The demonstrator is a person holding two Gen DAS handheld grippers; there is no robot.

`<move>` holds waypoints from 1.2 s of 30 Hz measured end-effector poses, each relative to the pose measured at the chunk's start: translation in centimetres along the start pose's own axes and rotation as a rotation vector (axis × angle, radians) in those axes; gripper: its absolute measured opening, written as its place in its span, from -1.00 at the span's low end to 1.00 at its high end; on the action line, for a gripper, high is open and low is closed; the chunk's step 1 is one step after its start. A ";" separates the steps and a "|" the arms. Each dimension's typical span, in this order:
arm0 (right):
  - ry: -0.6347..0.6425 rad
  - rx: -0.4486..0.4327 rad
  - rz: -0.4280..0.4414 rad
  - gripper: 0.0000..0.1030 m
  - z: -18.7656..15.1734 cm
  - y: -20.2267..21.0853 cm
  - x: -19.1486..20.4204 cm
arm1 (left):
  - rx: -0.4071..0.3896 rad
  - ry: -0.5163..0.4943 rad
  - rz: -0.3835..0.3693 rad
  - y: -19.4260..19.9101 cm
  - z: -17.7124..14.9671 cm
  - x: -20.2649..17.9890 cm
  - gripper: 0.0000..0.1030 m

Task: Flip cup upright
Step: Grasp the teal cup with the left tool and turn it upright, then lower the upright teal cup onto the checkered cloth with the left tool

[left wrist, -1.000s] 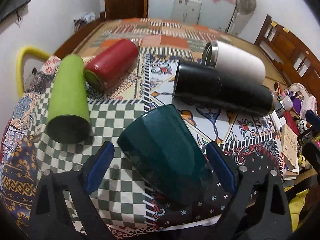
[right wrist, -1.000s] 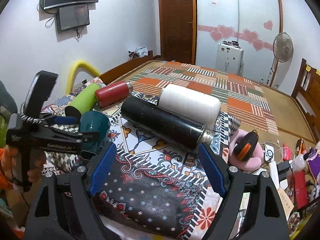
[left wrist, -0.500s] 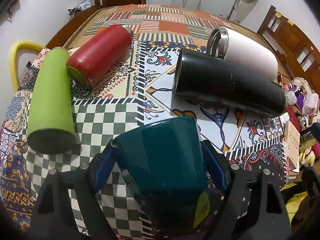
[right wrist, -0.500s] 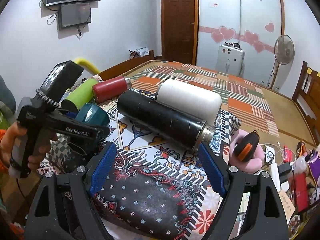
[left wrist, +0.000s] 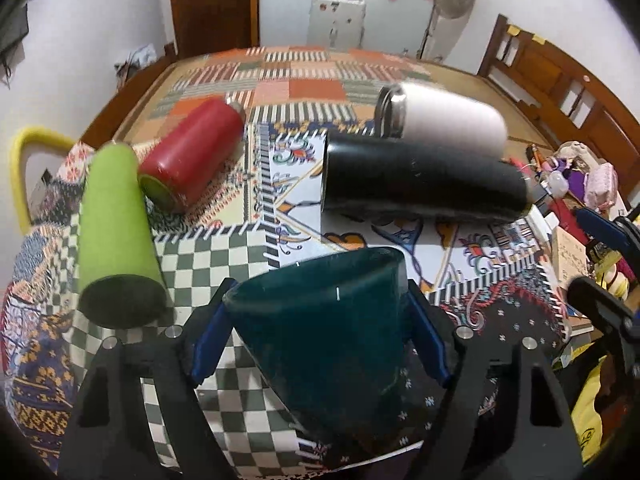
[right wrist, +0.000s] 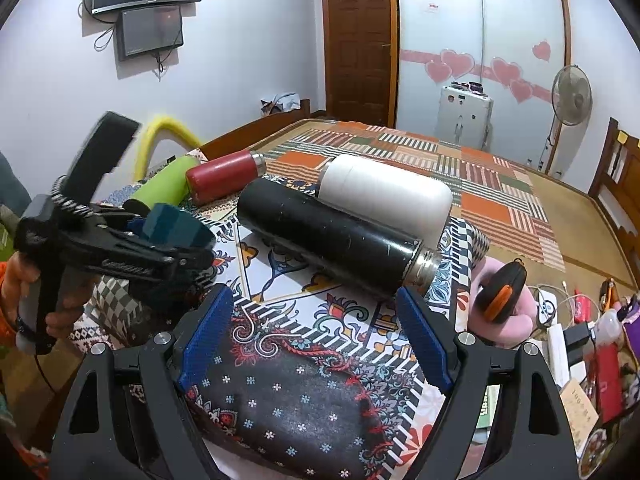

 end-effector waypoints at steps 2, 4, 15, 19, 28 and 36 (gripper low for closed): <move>-0.006 -0.006 0.005 0.58 0.2 0.1 0.1 | -0.027 -0.016 0.003 0.9 0.2 -0.2 0.50; -0.007 -0.013 0.010 0.58 0.4 0.1 0.3 | -0.048 -0.037 0.005 1.7 0.3 -0.5 0.49; -0.005 -0.047 0.044 0.58 0.9 0.6 1.7 | -0.068 -0.079 -0.005 1.5 0.1 -1.3 0.48; -0.003 -0.043 0.052 0.58 0.8 0.4 1.9 | -0.071 -0.097 0.002 1.3 -0.1 -1.5 0.48; -0.020 -0.039 0.065 0.58 0.8 0.1 2.0 | -0.102 -0.131 0.025 1.6 -0.4 -2.0 0.49; -0.024 -0.043 0.067 0.58 0.9 0.4 2.3 | -0.104 -0.096 -0.024 1.9 -0.1 -1.9 0.49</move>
Point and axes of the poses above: each gripper's, at about its wrist camera, not at the fingertips, and y roughly against the way its jaws point, x to its left, z to its top, the point moved 7 cm from there along -y, roughly the way its jaws point, and after that the axes turned 7 degrees about -y, right-handed, at the moved point
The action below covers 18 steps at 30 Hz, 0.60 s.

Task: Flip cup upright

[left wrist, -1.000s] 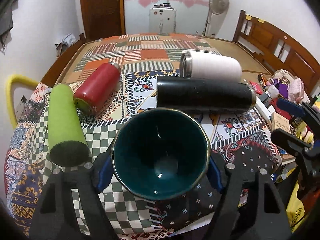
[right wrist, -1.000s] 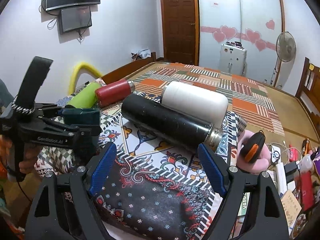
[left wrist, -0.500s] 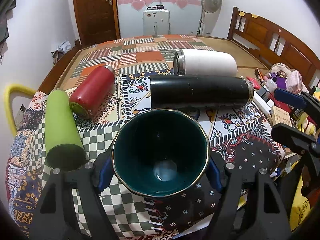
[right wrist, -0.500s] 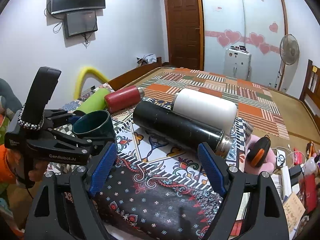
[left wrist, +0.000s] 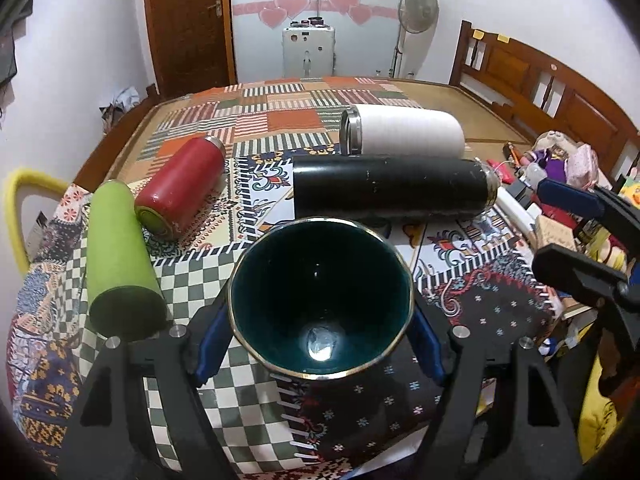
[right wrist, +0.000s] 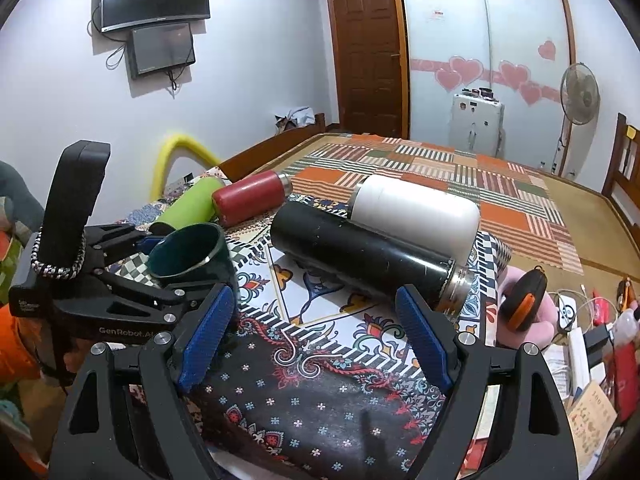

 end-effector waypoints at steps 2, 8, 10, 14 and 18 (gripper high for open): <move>0.002 -0.009 -0.002 0.58 0.1 0.4 0.2 | -0.010 -0.002 0.003 0.5 0.1 -0.1 0.49; 0.005 -0.051 -0.009 0.58 0.7 2.3 1.2 | -0.054 0.034 -0.011 3.2 -0.3 0.4 0.49; 0.003 -0.066 -0.009 0.58 1.0 2.9 1.6 | -0.086 0.030 0.003 4.7 -0.2 0.4 0.50; -0.010 -0.095 0.003 0.59 1.3 4.2 2.6 | -0.137 0.043 0.010 7.2 0.4 0.7 0.52; -0.008 -0.121 0.001 0.59 1.3 5.5 3.7 | -0.228 0.059 0.024 10.9 0.4 1.1 0.52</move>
Point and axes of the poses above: each gripper's, at about its wrist camera, not at the fingertips, and y roughly against the way its jaws point, x to its left, z to its top, the point moved 7 cm from there along -y, roughly the way its jaws point, and after that the axes turned 7 degrees about -y, right-handed, at the moved point
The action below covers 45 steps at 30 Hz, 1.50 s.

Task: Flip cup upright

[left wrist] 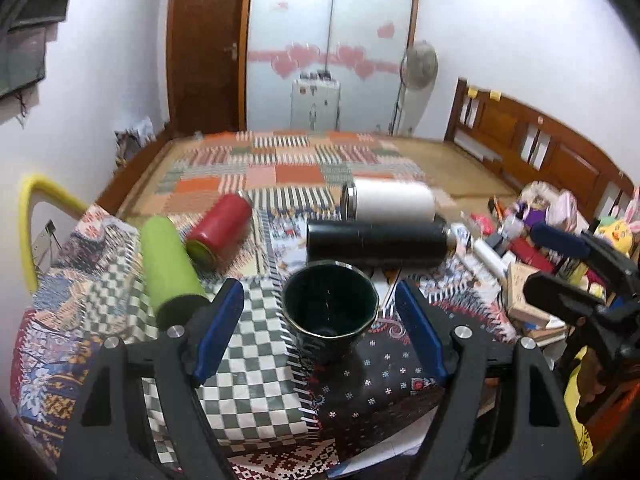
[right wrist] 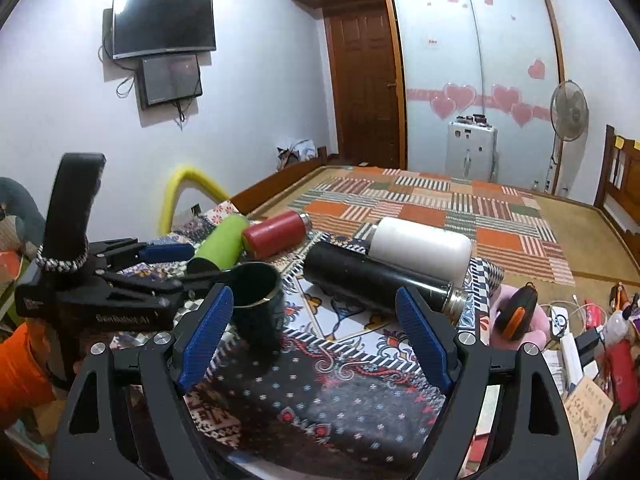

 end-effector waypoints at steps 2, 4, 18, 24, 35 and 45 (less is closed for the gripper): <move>0.006 -0.025 -0.006 0.59 0.2 0.9 0.7 | -0.068 0.002 0.033 2.2 0.3 0.3 0.52; 0.009 -0.056 -0.008 0.59 0.5 1.9 1.3 | -0.115 0.006 0.071 4.0 0.5 0.7 0.51; -0.004 -0.245 -0.016 0.64 1.5 7.5 5.4 | -0.368 0.020 0.214 14.2 -0.6 0.7 0.71; -0.005 -0.299 -0.036 0.93 0.9 8.5 6.2 | -0.405 0.010 0.229 15.4 -1.6 0.1 0.92; 0.025 -0.336 -0.091 1.00 -0.2 9.3 7.0 | -0.413 0.023 0.238 15.4 -2.4 0.1 1.00; 0.009 -0.332 -0.095 1.00 -0.5 9.5 6.9 | -0.425 0.024 0.239 15.8 -2.8 0.0 1.00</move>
Point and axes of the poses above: each gripper's, at about its wrist camera, not at the fingertips, and y roughly against the way its jaws point, x to its left, z to its top, the point moved 7 cm from there along -y, roughly the way its jaws point, and after that the axes turned 7 degrees about -y, right-handed, at the moved point
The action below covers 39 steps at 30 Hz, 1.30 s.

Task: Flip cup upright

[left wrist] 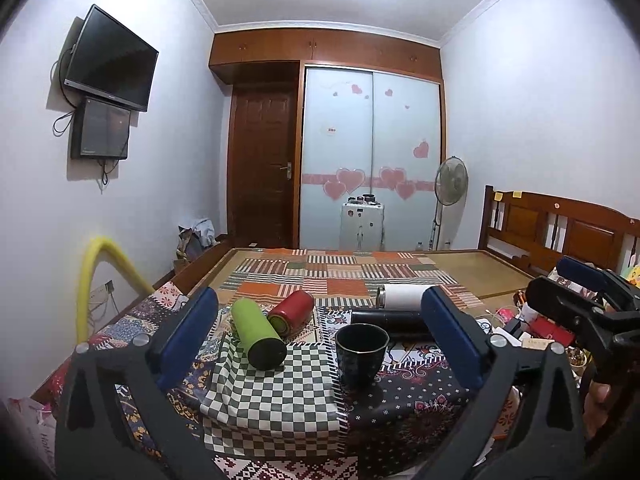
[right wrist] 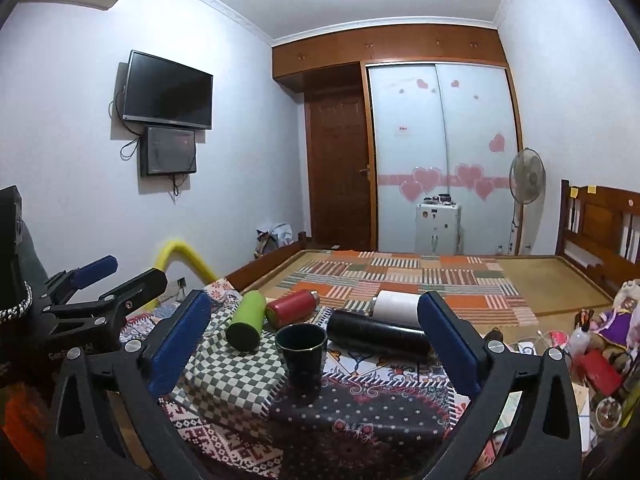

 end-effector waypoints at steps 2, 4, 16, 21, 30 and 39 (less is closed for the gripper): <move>0.000 0.000 0.001 1.00 0.0 0.0 0.0 | 0.002 -0.001 0.000 0.0 0.0 -0.1 1.00; 0.000 0.000 0.000 1.00 0.0 0.0 0.0 | -0.001 0.000 0.001 0.0 0.0 0.0 1.00; -0.007 0.002 -0.003 1.00 0.1 0.0 -0.3 | -0.006 0.000 -0.008 0.0 0.1 -0.2 1.00; -0.008 0.001 -0.003 1.00 0.2 0.1 -0.3 | -0.009 -0.002 -0.007 0.1 0.3 -0.2 1.00; -0.009 -0.005 -0.006 1.00 0.2 0.1 -0.4 | -0.010 -0.004 -0.012 0.1 0.4 -0.3 1.00; -0.009 -0.007 -0.009 1.00 0.2 0.1 -0.3 | -0.003 -0.002 -0.034 -0.2 0.4 -0.6 1.00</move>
Point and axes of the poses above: each gripper's, at about its wrist camera, not at the fingertips, and y roughly against the way its jaws point, x to its left, z to its top, the point moved 7 cm from there along -y, roughly the way its jaws point, and after that the axes turned 7 degrees about -y, right-handed, at the moved point
